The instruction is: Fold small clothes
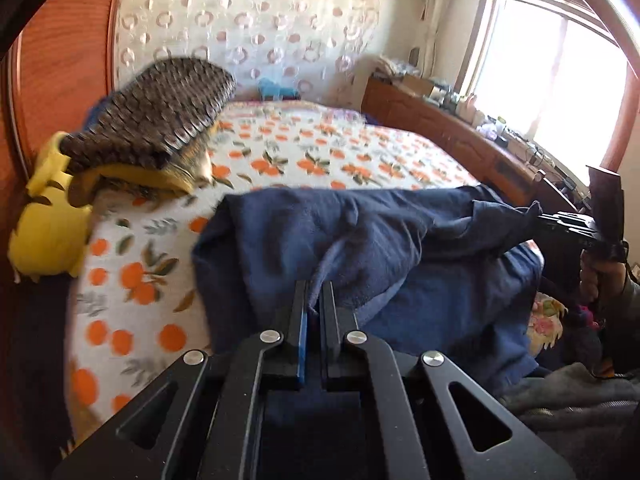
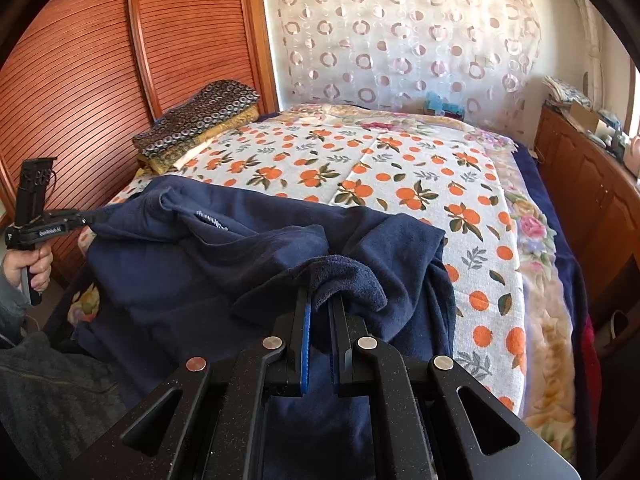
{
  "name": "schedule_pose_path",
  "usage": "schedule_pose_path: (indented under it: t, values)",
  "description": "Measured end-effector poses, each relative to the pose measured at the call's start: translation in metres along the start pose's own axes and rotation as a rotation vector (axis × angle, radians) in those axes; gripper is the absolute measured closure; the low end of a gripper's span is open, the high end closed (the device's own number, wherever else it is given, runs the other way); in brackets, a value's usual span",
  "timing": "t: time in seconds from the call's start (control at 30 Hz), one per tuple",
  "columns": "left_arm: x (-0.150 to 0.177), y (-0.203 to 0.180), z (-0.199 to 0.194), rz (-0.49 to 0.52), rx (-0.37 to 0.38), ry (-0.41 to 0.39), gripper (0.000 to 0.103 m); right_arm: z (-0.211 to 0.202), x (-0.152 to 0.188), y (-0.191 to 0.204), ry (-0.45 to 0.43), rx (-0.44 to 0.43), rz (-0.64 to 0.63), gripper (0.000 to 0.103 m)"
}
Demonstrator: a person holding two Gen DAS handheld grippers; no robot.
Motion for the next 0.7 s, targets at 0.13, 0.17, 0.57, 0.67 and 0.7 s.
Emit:
schedule_pose_path:
  t: [0.13,0.17,0.57,0.67,0.7]
  values:
    - [0.009,0.006,-0.029,0.002,-0.024,-0.013,0.098,-0.017,0.005,0.011,0.005,-0.004,-0.041,0.096]
    - [0.012,0.009,-0.034,0.004,-0.031,-0.009,0.098,-0.021,0.009,0.014,0.013,-0.008,-0.050,0.096]
    - [0.017,0.011,-0.026,-0.003,-0.051,-0.002,0.082,-0.028,0.026,0.012,0.077,-0.007,-0.003,0.096]
    - [0.012,0.012,-0.028,0.003,-0.068,-0.019,0.062,-0.032,0.022,0.017,0.074,0.000,-0.009,0.093]
    - [0.011,0.014,-0.027,-0.003,-0.073,-0.018,0.061,-0.033,0.022,0.018,0.071,0.003,-0.010,0.093]
Point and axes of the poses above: each gripper's, at about its wrist camera, not at the fingertips, and z roughly the way its jaws point, y to its left, x to its underside, the point moved 10 cm from there along z, roughly the way its jaws point, and after that the axes turned 7 degrees about y, right-handed, at the moved point
